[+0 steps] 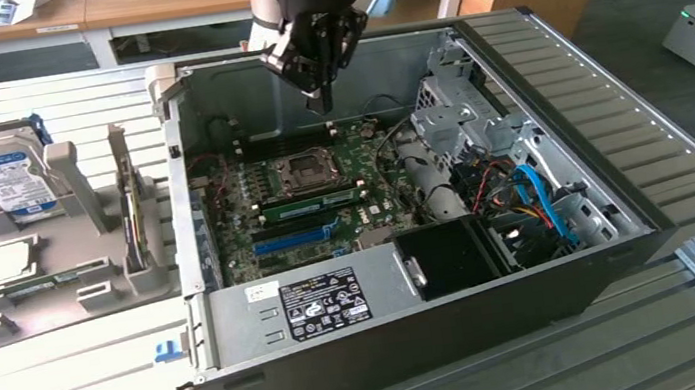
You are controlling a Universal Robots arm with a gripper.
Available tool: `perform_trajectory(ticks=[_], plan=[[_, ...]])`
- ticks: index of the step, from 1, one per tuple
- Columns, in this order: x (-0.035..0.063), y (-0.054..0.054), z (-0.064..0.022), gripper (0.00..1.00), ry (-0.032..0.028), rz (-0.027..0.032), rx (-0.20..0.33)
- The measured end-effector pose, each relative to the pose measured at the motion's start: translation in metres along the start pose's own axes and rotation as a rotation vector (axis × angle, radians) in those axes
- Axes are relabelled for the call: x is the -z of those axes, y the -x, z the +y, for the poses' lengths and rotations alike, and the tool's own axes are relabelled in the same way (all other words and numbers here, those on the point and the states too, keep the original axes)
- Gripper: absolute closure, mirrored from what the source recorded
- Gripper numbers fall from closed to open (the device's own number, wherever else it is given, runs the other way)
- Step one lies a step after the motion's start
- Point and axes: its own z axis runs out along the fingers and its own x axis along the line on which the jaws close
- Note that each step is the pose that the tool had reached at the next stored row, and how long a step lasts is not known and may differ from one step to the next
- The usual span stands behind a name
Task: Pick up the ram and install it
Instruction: 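Press down the ram until it locks into place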
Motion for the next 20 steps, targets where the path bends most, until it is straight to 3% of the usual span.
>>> perform_trajectory(ticks=[20], plan=[[-0.0014, 0.0, 0.0, 0.9, -0.0037, 0.0002, -0.294]])
